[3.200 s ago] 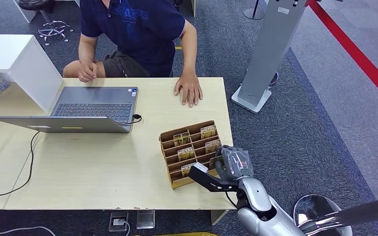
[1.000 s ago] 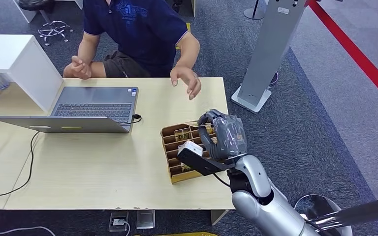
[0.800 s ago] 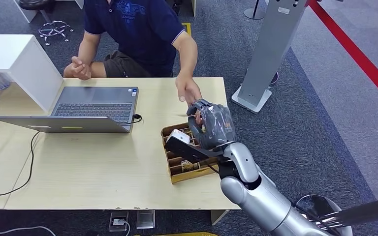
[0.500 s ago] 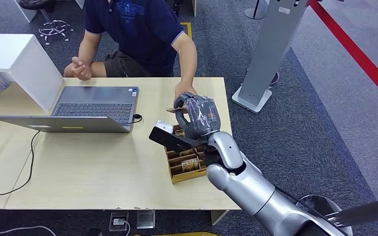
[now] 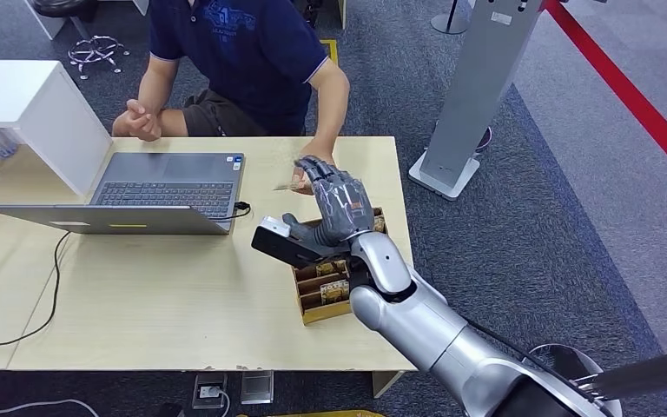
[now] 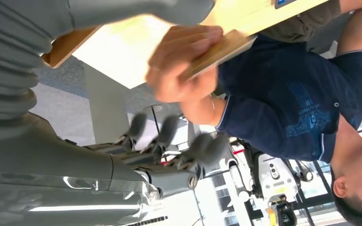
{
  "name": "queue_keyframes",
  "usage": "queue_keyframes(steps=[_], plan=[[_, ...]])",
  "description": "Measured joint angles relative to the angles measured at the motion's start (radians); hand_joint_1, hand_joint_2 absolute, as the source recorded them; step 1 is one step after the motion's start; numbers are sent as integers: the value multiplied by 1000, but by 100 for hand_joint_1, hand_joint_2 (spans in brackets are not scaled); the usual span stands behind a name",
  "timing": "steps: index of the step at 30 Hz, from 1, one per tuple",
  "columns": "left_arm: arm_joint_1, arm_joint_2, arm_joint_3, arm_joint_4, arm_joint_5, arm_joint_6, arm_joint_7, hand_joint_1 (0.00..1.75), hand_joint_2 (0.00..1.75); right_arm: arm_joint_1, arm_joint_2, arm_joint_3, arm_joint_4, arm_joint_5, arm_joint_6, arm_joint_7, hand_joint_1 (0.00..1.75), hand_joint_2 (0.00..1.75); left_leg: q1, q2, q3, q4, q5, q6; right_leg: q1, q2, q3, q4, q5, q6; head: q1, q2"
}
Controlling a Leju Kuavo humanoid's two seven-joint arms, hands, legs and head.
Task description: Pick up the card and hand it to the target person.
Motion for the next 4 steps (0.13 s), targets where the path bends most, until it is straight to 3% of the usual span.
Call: queue_keyframes(steps=[4], plan=[[0,0,0,0,12,3,-1,0,0,0,4,1,12,-1,-9,0,0,0,0,0,0,0,0,0,0,0,0,0,0,0,0,0]])
